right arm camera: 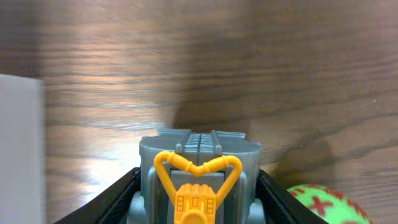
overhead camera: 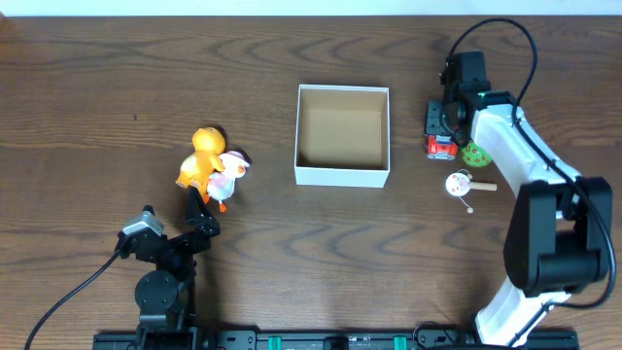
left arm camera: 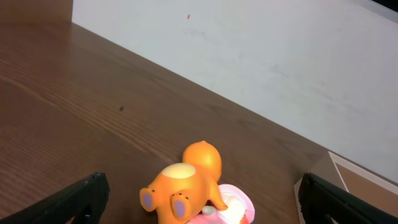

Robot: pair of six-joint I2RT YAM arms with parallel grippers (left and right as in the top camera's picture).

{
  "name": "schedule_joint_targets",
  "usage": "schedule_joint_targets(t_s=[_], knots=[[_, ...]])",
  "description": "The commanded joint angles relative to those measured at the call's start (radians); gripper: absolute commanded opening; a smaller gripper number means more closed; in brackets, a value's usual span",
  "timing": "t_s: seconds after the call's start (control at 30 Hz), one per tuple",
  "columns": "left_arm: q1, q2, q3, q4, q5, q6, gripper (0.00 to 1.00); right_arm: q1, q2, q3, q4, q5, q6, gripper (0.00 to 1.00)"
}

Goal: Pack container
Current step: 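Lower the right gripper and grasp the red fire truck, then carry the fire truck with the right gripper into the white box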

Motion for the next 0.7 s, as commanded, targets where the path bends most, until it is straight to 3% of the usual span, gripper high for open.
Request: schedule_joint_targets(t_s=[0.0,0.33,0.67], knots=[[0.002,-0.004,-0.023,-0.033,-0.008,0.013,0.98,0.033,-0.066,0.0,-0.014,0.033,-0.025,0.43],[0.001,-0.004,-0.023,-0.033,-0.008,0.013,0.98,0.108,-0.134,0.002,-0.047,0.053,-0.044,0.42],[0.001,-0.004,-0.023,-0.033,-0.008,0.013,0.98,0.184,-0.356,0.037,-0.071,0.059,-0.04,0.37]])
